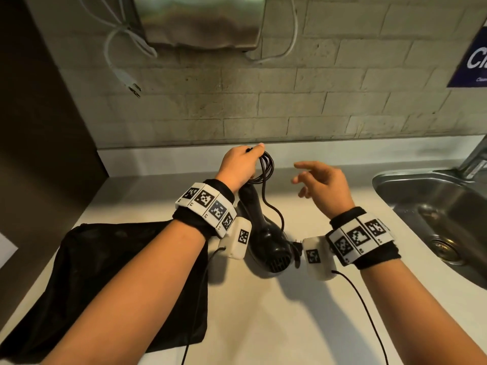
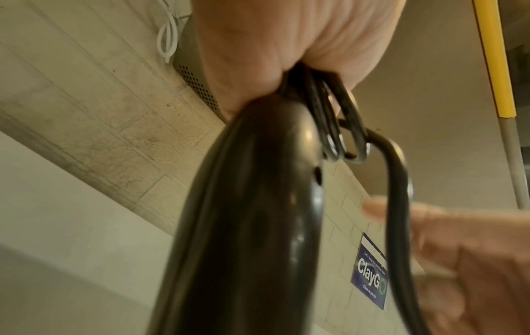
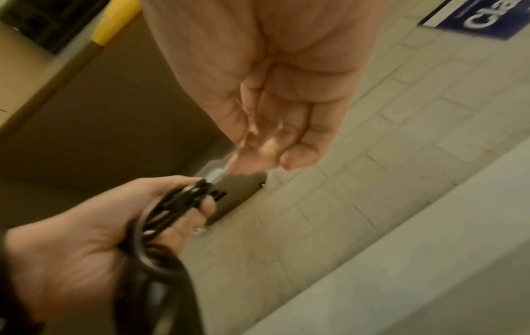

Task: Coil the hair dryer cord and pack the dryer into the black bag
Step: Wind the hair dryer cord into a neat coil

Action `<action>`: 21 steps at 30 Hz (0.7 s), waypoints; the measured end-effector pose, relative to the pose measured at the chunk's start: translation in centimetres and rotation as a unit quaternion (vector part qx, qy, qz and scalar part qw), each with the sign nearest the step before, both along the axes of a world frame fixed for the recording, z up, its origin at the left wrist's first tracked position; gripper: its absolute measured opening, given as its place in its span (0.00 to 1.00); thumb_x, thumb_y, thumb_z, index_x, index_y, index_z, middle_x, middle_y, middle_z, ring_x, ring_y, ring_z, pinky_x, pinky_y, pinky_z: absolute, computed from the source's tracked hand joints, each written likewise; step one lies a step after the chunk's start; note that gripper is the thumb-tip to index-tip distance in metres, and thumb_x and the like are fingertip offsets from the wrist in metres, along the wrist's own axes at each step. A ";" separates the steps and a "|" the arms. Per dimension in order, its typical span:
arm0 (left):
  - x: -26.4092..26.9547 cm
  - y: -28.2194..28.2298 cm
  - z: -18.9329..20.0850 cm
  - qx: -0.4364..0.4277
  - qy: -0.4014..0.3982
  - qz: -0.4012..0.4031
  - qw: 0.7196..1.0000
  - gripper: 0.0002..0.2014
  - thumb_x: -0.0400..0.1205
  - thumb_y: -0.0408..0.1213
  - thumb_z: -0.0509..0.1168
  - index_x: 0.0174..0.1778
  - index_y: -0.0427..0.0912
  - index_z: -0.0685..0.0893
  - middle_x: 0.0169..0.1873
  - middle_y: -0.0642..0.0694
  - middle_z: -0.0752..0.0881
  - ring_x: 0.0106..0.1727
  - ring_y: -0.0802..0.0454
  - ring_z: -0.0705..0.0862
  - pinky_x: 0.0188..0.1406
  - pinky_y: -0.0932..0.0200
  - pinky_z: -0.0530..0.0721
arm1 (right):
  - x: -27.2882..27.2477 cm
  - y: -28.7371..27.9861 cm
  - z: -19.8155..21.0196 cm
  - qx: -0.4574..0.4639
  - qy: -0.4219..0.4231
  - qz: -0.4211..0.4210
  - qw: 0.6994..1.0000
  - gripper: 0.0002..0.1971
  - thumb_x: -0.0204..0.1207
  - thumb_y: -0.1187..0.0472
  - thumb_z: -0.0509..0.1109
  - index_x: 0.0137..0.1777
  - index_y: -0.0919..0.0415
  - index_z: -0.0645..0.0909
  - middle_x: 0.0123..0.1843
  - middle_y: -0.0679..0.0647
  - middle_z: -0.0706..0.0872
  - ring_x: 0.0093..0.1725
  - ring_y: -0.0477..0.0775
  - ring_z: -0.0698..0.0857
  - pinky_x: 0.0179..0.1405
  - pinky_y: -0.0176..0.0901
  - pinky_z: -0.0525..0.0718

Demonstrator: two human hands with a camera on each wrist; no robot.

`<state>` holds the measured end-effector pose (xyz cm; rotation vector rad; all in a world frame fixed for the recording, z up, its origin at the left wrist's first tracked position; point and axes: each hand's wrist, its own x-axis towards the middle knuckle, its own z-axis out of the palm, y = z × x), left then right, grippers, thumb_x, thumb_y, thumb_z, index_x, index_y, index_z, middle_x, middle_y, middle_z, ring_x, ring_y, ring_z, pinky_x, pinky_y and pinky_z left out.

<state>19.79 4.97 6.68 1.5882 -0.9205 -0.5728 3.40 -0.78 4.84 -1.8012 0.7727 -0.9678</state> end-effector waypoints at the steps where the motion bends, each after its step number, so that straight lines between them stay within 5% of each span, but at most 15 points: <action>1: -0.1 0.0 0.0 0.003 0.001 -0.002 1.000 0.20 0.81 0.47 0.59 0.23 0.47 0.67 0.21 0.49 0.66 0.22 0.52 0.65 0.26 0.59 0.63 | -0.4 -0.7 -0.6 0.003 0.058 -0.012 0.998 0.13 0.77 0.71 0.59 0.57 0.64 0.81 0.38 0.53 0.86 0.27 0.45 0.81 0.24 0.23 0.77; 3: -0.2 0.0 0.1 0.003 0.004 0.001 1.000 0.20 0.81 0.47 0.59 0.23 0.46 0.68 0.20 0.49 0.66 0.22 0.52 0.66 0.26 0.60 0.64 | -1.1 -1.8 -2.1 -0.017 0.220 -0.002 0.975 0.17 0.75 0.75 0.58 0.58 0.62 0.81 0.47 0.56 0.88 0.39 0.52 0.83 0.36 0.29 0.79; 6: -0.3 -0.1 0.2 0.000 0.012 0.006 1.000 0.21 0.81 0.46 0.60 0.22 0.46 0.67 0.20 0.49 0.66 0.23 0.51 0.66 0.26 0.60 0.65 | -1.6 -2.1 -4.5 -0.042 0.428 0.073 0.900 0.25 0.69 0.79 0.54 0.60 0.60 0.80 0.60 0.57 0.85 0.59 0.54 0.81 0.57 0.38 0.76; 13: -0.4 -0.2 0.2 0.004 0.021 0.002 1.000 0.21 0.81 0.47 0.60 0.22 0.47 0.67 0.20 0.50 0.66 0.23 0.52 0.65 0.27 0.59 0.65 | -1.8 -1.1 -9.1 -0.083 0.592 0.157 0.786 0.27 0.68 0.70 0.70 0.66 0.49 0.76 0.68 0.57 0.75 0.67 0.60 0.76 0.66 0.51 0.77; 17: -0.5 -0.2 0.3 0.005 0.032 -0.004 0.999 0.20 0.82 0.47 0.59 0.23 0.46 0.68 0.21 0.49 0.67 0.23 0.53 0.64 0.27 0.59 0.65 | -1.5 -1.0 -10.2 -0.109 0.580 0.142 0.795 0.20 0.65 0.63 0.76 0.58 0.53 0.82 0.64 0.57 0.75 0.62 0.60 0.77 0.65 0.50 0.79; 21: -0.3 -0.1 0.4 -0.003 0.061 -0.013 0.998 0.19 0.83 0.45 0.58 0.25 0.46 0.68 0.20 0.50 0.65 0.22 0.54 0.63 0.25 0.61 0.63 | -1.5 -1.2 -9.9 -0.086 0.502 0.111 0.853 0.10 0.72 0.67 0.69 0.53 0.60 0.83 0.61 0.60 0.76 0.58 0.61 0.80 0.57 0.40 0.75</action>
